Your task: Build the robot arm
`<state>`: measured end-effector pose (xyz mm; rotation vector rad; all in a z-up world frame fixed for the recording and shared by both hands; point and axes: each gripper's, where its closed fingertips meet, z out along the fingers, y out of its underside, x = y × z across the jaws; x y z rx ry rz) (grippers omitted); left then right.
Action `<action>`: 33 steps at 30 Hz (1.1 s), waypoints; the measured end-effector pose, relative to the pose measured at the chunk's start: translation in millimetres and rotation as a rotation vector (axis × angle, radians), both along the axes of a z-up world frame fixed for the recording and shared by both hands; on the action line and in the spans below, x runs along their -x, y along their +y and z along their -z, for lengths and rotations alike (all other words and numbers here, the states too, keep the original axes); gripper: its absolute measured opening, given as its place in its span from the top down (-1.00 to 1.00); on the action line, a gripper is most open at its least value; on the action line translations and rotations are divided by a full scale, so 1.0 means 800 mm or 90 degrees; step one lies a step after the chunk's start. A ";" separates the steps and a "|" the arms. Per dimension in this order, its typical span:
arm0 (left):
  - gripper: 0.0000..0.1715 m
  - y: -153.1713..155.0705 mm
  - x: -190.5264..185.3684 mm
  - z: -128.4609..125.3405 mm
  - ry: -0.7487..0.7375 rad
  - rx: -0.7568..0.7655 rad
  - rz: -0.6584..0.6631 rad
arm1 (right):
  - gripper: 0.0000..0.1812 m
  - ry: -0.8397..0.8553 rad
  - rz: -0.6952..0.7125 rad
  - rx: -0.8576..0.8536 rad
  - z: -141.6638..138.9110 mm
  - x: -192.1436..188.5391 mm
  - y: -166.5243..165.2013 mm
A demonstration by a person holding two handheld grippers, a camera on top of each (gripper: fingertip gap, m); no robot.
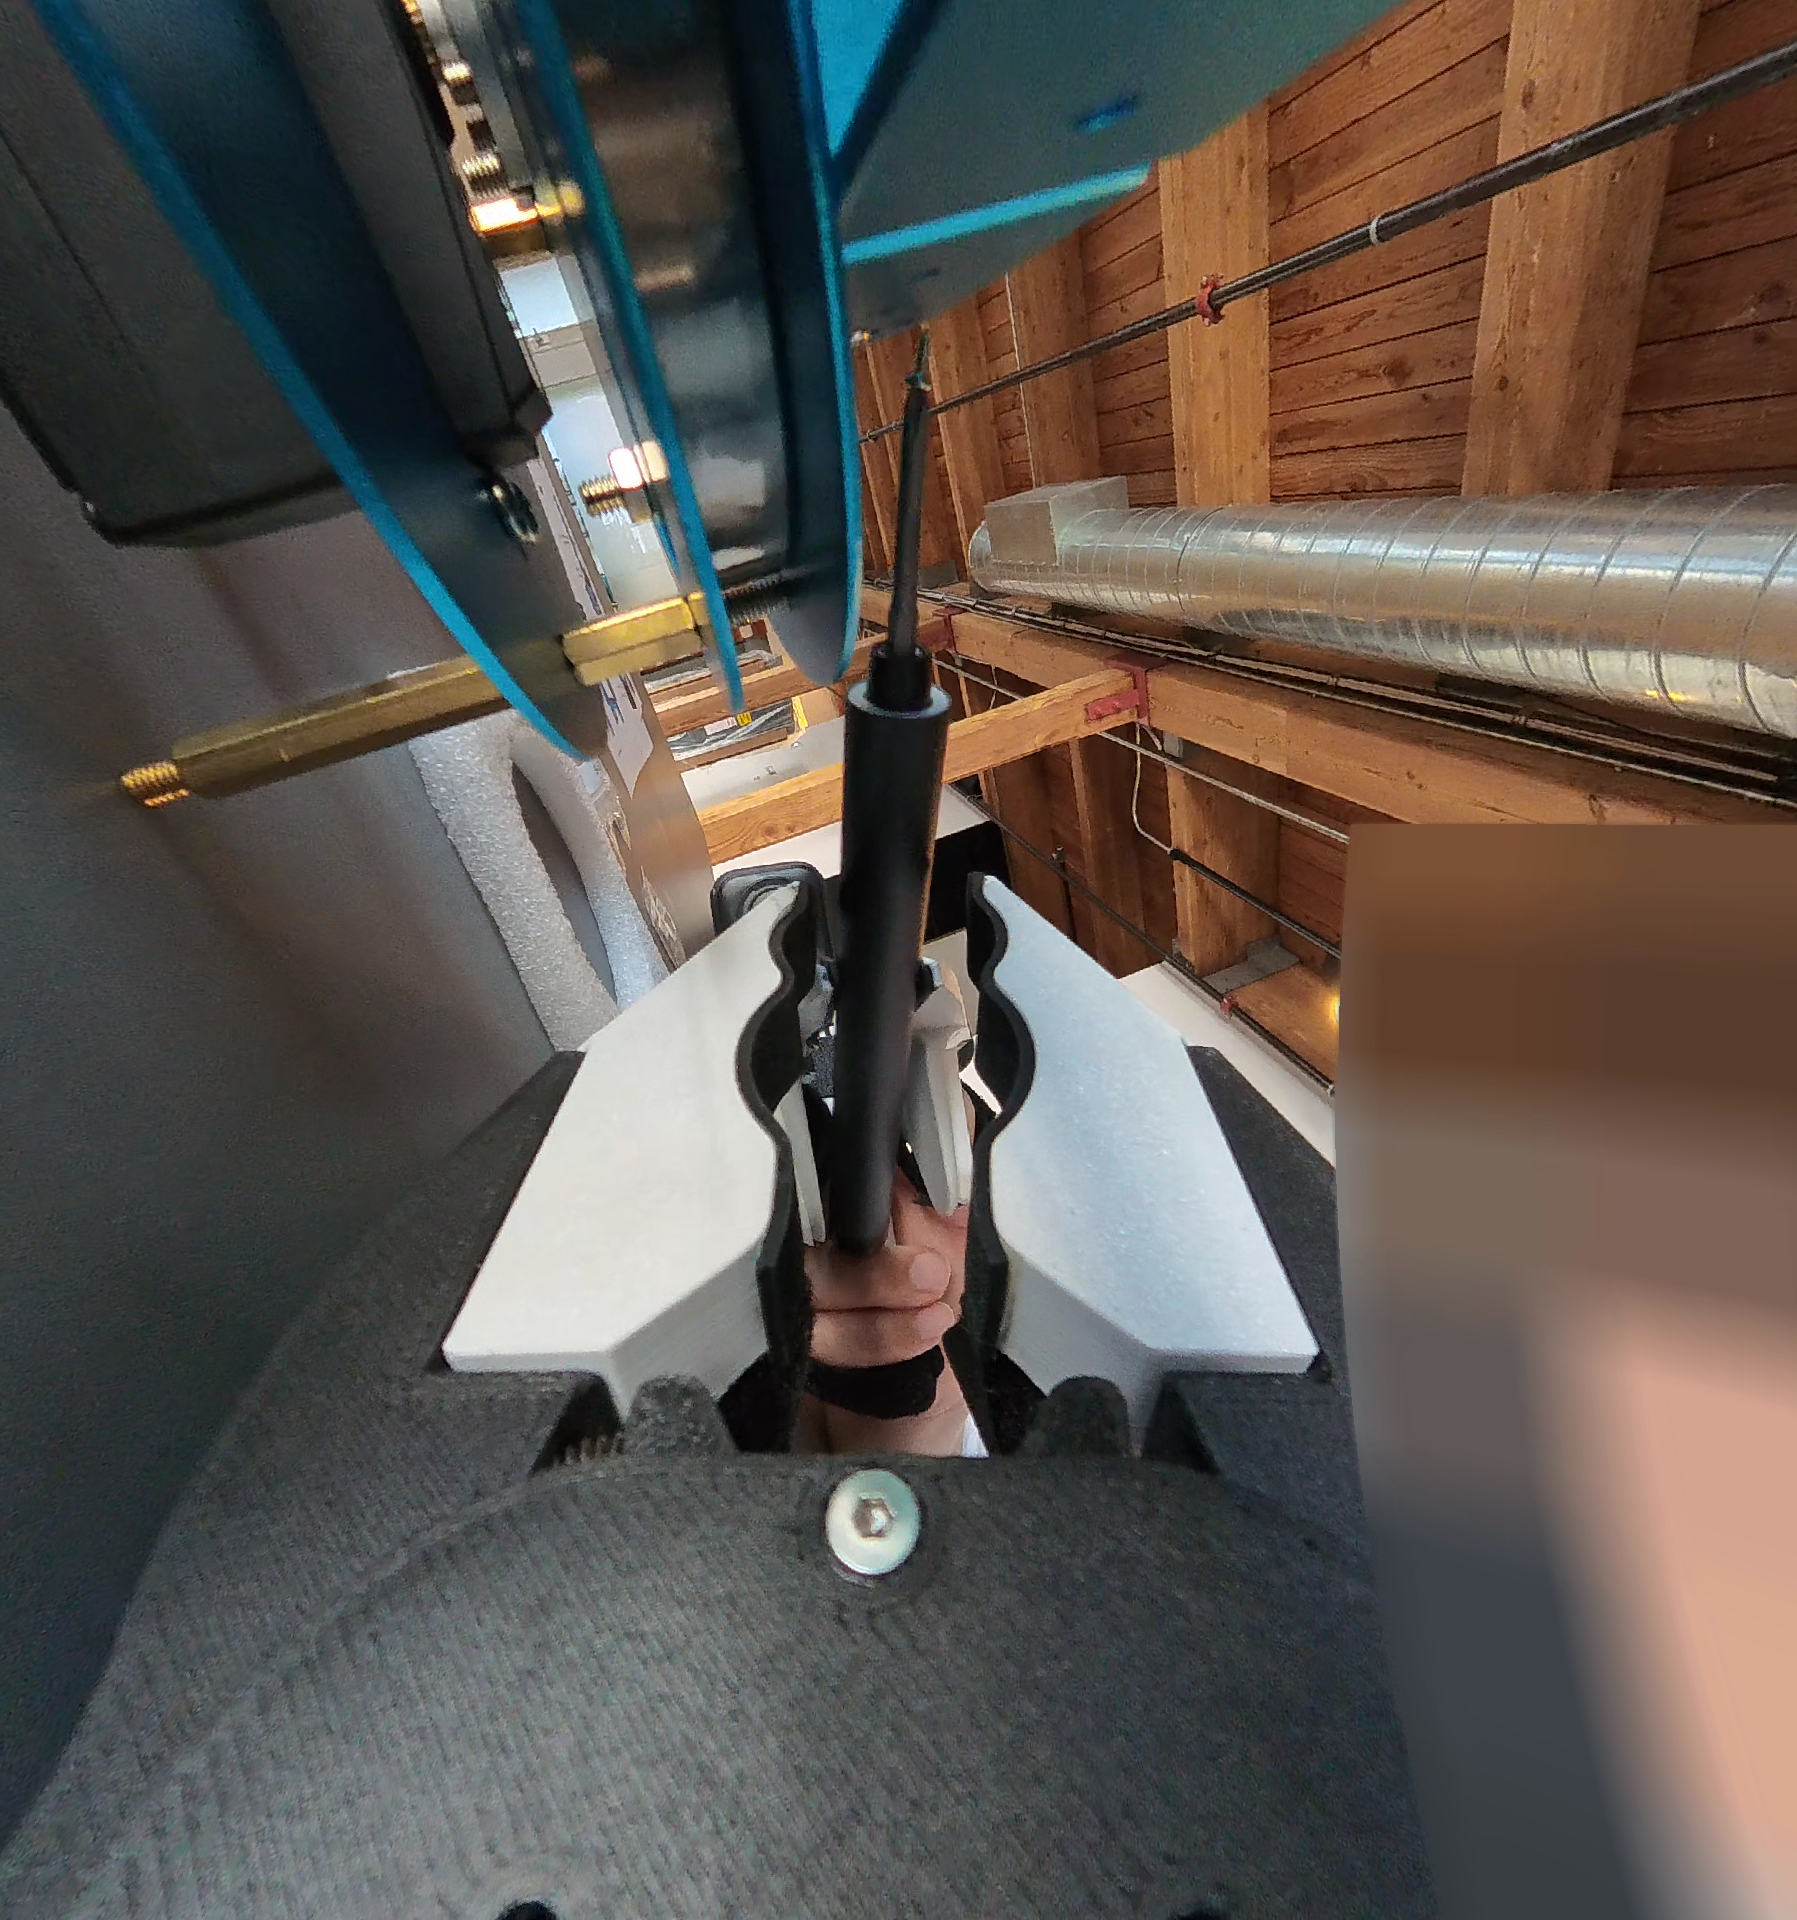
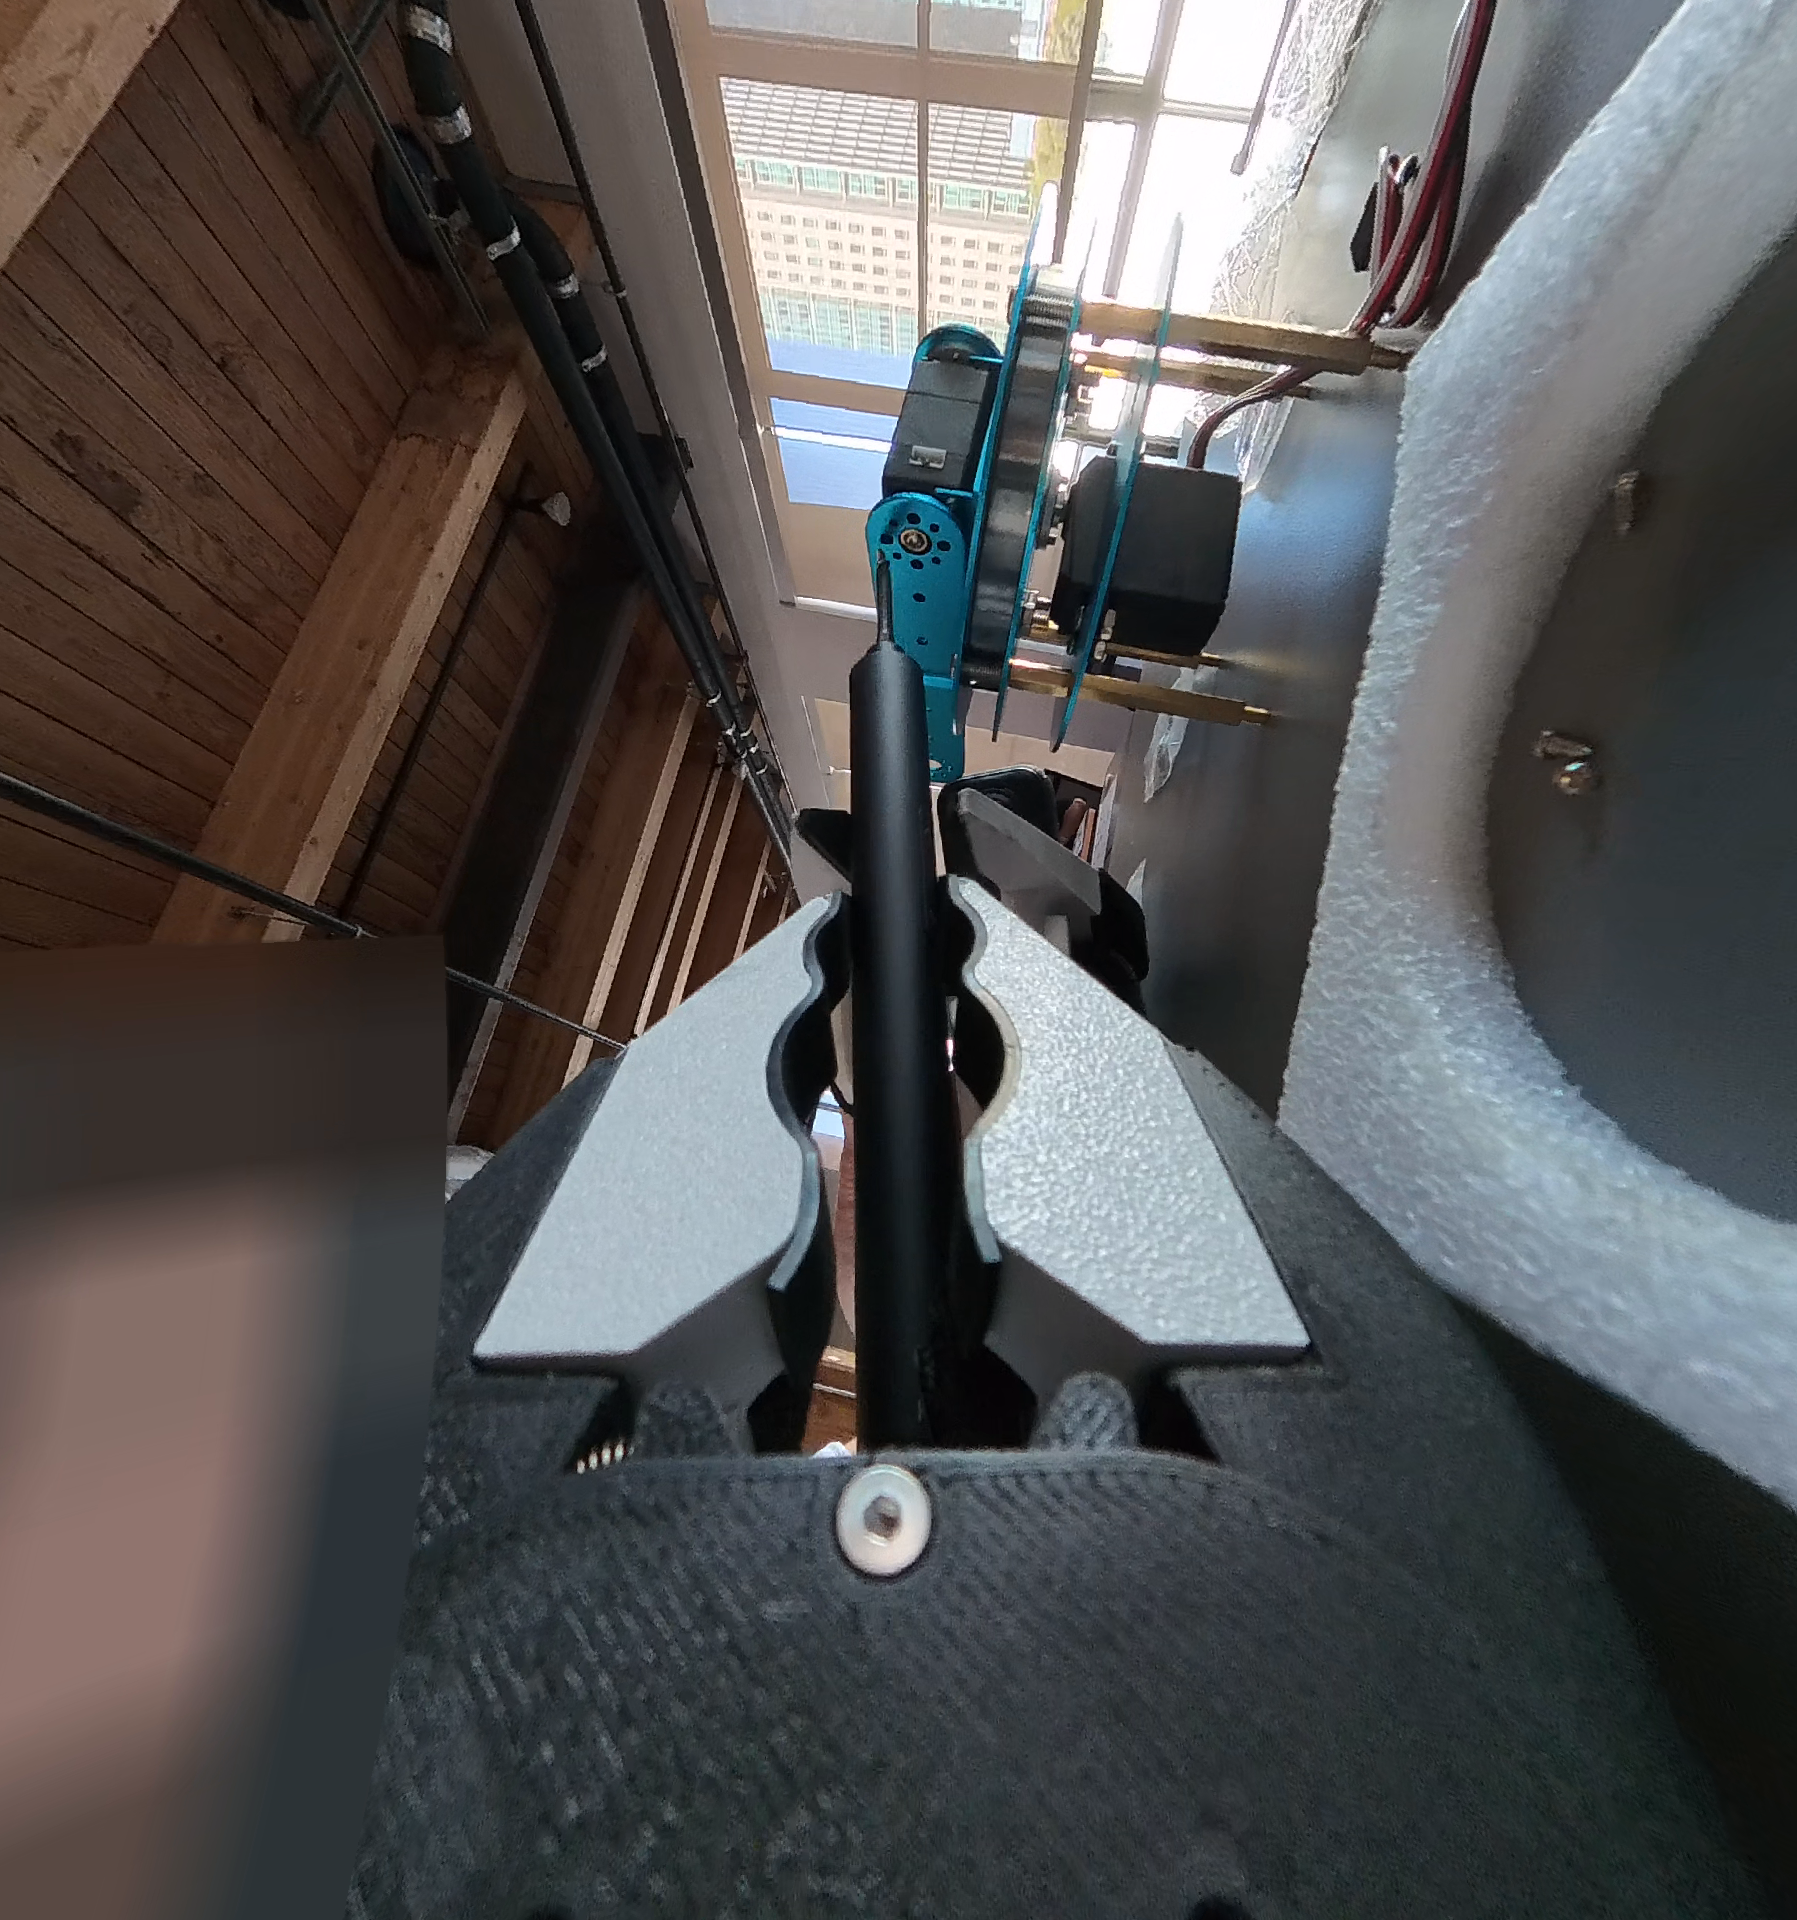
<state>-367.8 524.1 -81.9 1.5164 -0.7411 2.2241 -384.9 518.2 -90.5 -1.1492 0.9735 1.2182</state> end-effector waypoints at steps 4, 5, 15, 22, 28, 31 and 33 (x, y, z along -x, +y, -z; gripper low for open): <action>0.68 0.000 0.000 0.000 -0.001 0.001 0.002 | 0.85 0.002 0.003 -0.002 0.000 -0.001 0.000; 0.68 0.000 0.000 0.000 -0.001 0.001 0.002 | 0.84 0.003 0.001 -0.002 0.000 -0.001 0.000; 0.68 0.000 0.001 -0.001 -0.004 0.003 0.003 | 0.84 0.022 0.003 -0.011 0.000 -0.003 0.000; 0.68 -0.001 0.002 -0.002 -0.007 0.005 0.006 | 0.84 0.023 0.000 -0.012 0.000 -0.004 0.002; 0.68 -0.001 0.002 -0.002 -0.007 0.005 0.005 | 0.84 0.027 0.002 -0.010 0.001 -0.004 0.002; 0.68 0.000 0.002 -0.002 -0.007 0.006 0.003 | 0.83 0.030 0.000 -0.010 0.001 -0.002 0.003; 0.69 0.000 0.002 -0.002 -0.007 0.006 0.001 | 0.84 0.037 -0.002 -0.012 0.001 -0.001 0.004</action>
